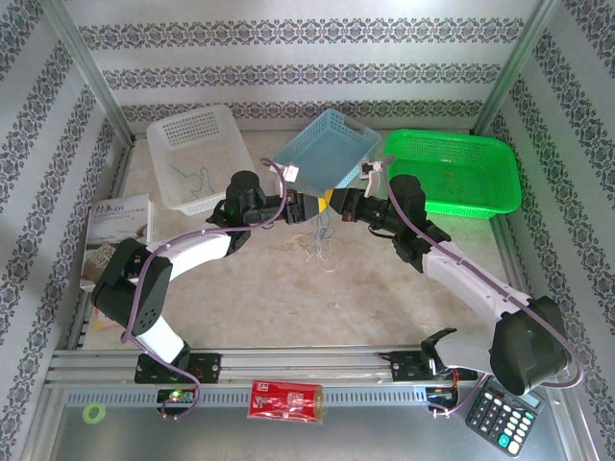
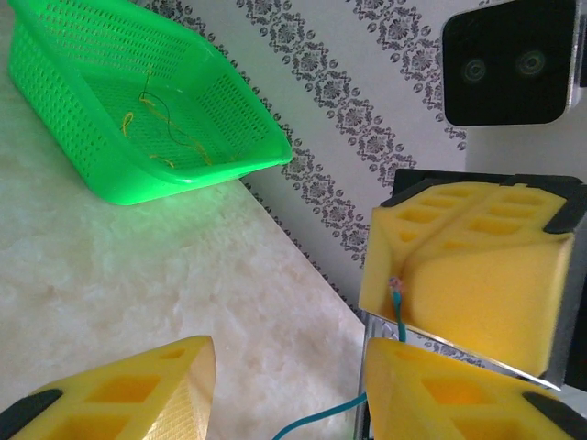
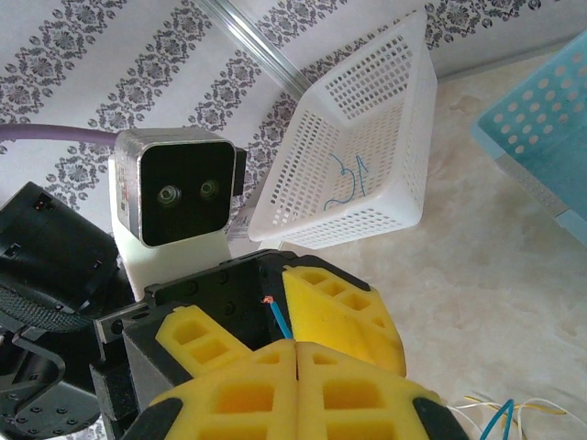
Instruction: Untangle the cables
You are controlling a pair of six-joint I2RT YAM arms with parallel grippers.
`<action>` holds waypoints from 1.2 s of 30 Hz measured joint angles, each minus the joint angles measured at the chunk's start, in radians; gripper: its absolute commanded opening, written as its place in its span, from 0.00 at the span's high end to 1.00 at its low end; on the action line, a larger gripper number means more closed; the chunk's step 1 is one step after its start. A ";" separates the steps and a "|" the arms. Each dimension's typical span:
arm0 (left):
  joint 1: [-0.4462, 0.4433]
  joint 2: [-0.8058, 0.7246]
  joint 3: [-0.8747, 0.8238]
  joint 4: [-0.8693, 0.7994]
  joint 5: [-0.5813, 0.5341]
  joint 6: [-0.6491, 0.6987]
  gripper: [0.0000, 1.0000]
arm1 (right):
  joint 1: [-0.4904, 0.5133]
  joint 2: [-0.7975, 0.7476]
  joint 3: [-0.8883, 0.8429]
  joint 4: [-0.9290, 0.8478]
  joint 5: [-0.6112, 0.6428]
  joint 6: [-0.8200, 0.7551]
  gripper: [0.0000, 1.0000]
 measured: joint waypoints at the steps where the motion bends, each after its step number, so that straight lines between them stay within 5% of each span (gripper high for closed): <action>1: 0.000 0.000 -0.005 0.009 0.000 -0.003 0.52 | 0.000 0.000 0.000 0.001 0.000 0.000 1.00; 15: 0.000 0.000 -0.060 0.085 0.001 -0.030 0.40 | -0.006 0.013 -0.002 0.005 -0.007 0.003 1.00; 23: -0.003 0.023 -0.060 0.137 0.018 -0.049 0.49 | -0.006 0.020 -0.005 0.005 -0.015 0.005 1.00; 36: -0.006 0.078 -0.059 0.223 0.039 -0.111 0.51 | -0.006 0.037 -0.005 0.009 -0.034 0.013 1.00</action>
